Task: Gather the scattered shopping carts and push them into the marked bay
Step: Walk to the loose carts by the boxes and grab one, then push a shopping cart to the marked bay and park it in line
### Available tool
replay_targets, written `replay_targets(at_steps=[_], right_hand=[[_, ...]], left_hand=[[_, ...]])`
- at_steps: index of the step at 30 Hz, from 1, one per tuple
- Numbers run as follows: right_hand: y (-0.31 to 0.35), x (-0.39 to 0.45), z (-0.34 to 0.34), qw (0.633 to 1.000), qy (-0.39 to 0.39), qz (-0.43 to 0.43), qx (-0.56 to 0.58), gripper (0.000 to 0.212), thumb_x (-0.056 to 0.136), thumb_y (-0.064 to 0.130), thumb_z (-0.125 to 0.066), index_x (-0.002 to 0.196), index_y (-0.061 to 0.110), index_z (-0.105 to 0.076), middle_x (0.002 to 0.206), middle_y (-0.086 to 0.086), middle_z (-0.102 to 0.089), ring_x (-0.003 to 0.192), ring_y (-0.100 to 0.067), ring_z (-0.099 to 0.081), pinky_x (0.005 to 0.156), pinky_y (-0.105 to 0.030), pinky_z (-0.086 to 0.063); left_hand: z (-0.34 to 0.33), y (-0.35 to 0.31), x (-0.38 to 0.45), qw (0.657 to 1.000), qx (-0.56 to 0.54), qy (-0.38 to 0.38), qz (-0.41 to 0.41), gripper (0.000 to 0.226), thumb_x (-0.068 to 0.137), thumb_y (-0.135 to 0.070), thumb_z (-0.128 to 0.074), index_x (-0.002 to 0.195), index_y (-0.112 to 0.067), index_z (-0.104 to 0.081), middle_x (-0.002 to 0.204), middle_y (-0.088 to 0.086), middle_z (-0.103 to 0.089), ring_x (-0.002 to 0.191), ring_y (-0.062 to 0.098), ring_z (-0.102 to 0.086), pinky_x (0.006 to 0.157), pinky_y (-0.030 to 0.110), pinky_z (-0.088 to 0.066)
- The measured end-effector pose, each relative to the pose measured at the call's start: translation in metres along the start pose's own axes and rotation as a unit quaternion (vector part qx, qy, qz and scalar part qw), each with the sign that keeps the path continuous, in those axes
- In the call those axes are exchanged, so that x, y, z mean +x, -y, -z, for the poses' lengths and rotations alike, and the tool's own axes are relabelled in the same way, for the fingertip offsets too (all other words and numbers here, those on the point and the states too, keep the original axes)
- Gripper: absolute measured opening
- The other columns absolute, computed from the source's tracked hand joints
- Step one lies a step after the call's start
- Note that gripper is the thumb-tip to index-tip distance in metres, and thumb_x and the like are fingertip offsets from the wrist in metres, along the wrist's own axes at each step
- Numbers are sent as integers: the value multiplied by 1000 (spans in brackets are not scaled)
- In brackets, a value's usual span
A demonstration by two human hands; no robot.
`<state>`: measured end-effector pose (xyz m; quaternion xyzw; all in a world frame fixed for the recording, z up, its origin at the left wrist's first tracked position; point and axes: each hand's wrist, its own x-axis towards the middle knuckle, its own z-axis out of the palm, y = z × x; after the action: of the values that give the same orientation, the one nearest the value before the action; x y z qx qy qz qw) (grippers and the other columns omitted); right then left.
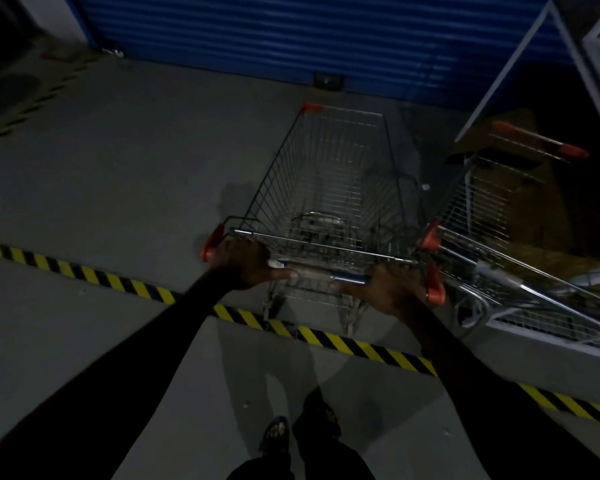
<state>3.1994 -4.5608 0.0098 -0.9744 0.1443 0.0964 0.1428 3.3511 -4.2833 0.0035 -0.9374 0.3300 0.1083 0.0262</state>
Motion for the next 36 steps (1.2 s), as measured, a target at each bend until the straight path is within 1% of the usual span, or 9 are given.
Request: replay_targets(at_steps=[3, 6, 10, 14, 18, 22, 29, 33, 36], right_hand=[[-12, 5, -12, 998, -47, 42, 9, 102, 62, 113, -14, 54, 20, -56, 46, 5, -48, 45, -9, -54, 48, -29, -41], [-20, 8, -19, 995, -58, 77, 31, 91, 77, 105, -20, 63, 26, -63, 49, 4, -51, 48, -9, -55, 50, -34, -49], [-27, 8, -25, 982, -113, 101, 114, 72, 88, 95, -33, 66, 31, -55, 55, 9, -54, 55, -14, -59, 56, -42, -53], [-27, 4, -31, 966, -157, 120, 165, 60, 96, 80, -45, 92, 27, -71, 85, 4, -70, 77, -24, -68, 67, -41, -57], [-5, -19, -27, 965, -158, 102, 183, 35, 102, 56, -60, 108, 23, -72, 114, -4, -66, 94, -30, -66, 80, -48, -56], [20, -42, -32, 953, -170, 135, 213, 26, 105, 45, -62, 114, 22, -70, 120, 1, -60, 98, -28, -63, 83, -44, -52], [69, -57, -44, 942, -72, 225, 237, 41, 104, 47, -62, 137, 22, -64, 143, 0, -59, 132, -24, -54, 102, -52, -51], [105, -65, -53, 928, -19, 291, 232, 43, 102, 43, -67, 141, 26, -59, 144, 5, -58, 129, -22, -56, 97, -52, -53], [137, -81, -61, 913, 11, 347, 212, 50, 99, 46, -67, 142, 21, -58, 141, -1, -60, 120, -30, -63, 89, -49, -57]], left_hand=[[-10, -3, -10, 998, -15, -67, 16, 90, 74, -107, -26, 70, -22, -58, 65, -1, -62, 61, 18, -60, 62, 31, -49], [-25, -10, -21, 986, -74, -150, 21, 84, 86, -96, -38, 97, -20, -73, 88, 3, -76, 83, 26, -71, 81, 40, -54], [-31, -23, -40, 979, -91, -177, 42, 68, 95, -73, -54, 132, -17, -68, 127, 8, -71, 116, 33, -65, 102, 49, -48], [-30, -39, -71, 966, -133, -213, 64, 61, 98, -58, -62, 141, -16, -61, 139, 9, -63, 128, 33, -56, 102, 48, -46], [-37, -54, -111, 956, -147, -231, 106, 60, 100, -52, -61, 146, -13, -57, 147, 11, -58, 133, 35, -54, 103, 47, -47], [-47, -64, -155, 941, -167, -239, 172, 57, 103, -49, -60, 146, -12, -58, 146, 13, -59, 133, 37, -56, 99, 48, -52], [-50, -80, -243, 892, -196, -231, 337, 62, 103, -56, -53, 151, -17, -53, 152, 9, -55, 136, 30, -51, 105, 46, -47], [-50, -90, -301, 846, -216, -242, 423, 63, 103, -60, -53, 154, -22, -50, 156, 3, -51, 141, 26, -46, 110, 47, -44], [-56, -101, -348, 812, -225, -256, 474, 66, 102, -62, -51, 155, -23, -48, 156, 2, -50, 142, 25, -46, 112, 49, -45]])
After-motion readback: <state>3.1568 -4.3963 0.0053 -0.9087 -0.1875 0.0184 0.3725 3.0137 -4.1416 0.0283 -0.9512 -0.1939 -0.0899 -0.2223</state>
